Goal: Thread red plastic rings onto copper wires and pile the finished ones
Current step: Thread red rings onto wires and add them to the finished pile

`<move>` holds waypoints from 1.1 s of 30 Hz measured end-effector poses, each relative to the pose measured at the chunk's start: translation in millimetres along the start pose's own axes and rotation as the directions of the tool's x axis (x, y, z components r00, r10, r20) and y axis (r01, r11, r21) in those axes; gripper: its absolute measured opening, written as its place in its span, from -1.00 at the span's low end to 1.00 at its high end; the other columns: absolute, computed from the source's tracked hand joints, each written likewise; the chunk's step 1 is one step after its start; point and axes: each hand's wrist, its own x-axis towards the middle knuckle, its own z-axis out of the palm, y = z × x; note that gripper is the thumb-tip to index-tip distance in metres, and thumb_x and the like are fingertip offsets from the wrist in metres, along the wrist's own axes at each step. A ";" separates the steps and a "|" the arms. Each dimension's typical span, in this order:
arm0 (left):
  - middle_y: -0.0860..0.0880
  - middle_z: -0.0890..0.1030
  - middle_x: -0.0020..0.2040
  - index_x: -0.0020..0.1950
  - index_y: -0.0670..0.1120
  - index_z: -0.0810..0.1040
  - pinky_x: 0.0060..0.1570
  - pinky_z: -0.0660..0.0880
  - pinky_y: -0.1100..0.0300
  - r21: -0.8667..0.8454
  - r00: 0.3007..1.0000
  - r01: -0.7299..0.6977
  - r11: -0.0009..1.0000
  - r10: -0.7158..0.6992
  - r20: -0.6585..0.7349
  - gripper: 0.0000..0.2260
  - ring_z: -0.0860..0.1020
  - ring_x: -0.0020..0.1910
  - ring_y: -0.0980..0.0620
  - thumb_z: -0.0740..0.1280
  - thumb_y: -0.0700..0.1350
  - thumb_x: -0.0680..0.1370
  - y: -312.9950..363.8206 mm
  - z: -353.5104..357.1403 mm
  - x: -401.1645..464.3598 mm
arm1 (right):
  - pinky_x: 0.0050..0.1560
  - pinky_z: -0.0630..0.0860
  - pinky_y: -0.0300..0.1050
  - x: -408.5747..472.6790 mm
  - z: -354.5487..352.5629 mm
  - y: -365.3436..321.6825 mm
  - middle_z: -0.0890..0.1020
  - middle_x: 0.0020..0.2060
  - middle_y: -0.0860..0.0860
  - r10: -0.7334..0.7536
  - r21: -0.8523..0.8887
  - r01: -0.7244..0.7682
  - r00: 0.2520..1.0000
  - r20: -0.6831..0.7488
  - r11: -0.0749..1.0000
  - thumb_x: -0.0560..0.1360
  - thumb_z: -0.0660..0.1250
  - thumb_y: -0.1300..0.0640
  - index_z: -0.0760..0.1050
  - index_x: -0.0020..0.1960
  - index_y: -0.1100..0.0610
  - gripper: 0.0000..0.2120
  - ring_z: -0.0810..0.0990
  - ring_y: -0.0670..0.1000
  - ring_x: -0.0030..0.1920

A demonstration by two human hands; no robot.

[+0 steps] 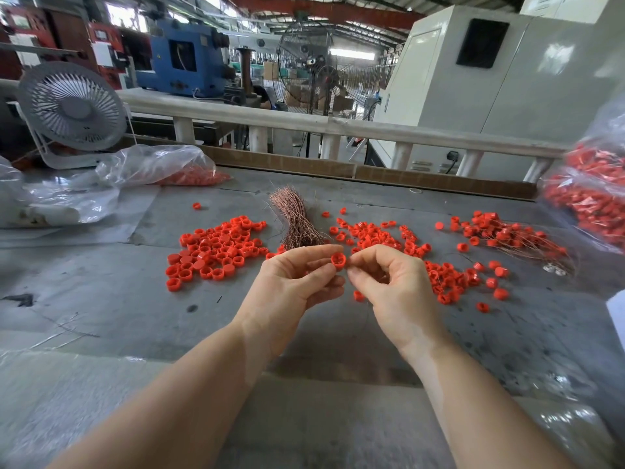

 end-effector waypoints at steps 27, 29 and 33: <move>-0.05 0.63 -0.32 -0.02 -0.17 0.61 -0.25 0.58 0.30 -0.115 0.993 0.090 0.989 -0.080 0.083 -0.77 0.59 -0.36 0.13 0.31 -0.31 0.36 4.5 2.5 -1.1 | -0.22 0.51 -0.20 0.6 -3.2 2.7 0.67 -0.32 -0.03 0.076 0.159 -0.090 0.993 0.093 0.983 0.44 0.39 0.25 0.63 -0.27 -0.02 -0.80 0.59 -0.11 -0.25; -0.04 0.62 -0.32 -0.04 -0.16 0.62 -0.27 0.58 0.30 -0.099 0.995 0.073 0.992 -0.066 0.072 -0.76 0.58 -0.36 0.13 0.33 -0.28 0.32 3.8 1.9 -1.2 | -0.23 0.49 -0.25 0.7 -3.0 2.4 0.67 -0.32 -0.05 0.074 0.161 -0.090 0.992 0.101 0.983 0.44 0.39 0.25 0.63 -0.25 -0.01 -0.81 0.59 -0.14 -0.26; -0.02 0.62 -0.29 -0.04 -0.11 0.63 -0.33 0.56 0.30 -0.013 0.996 0.051 0.999 -0.050 0.068 -0.80 0.57 -0.33 0.14 0.34 -0.22 0.37 4.6 1.8 -2.3 | -0.24 0.48 -0.27 1.2 -3.5 1.4 0.67 -0.31 -0.06 0.080 0.187 -0.100 0.990 0.113 0.977 0.45 0.38 0.25 0.63 -0.23 0.00 -0.81 0.59 -0.15 -0.24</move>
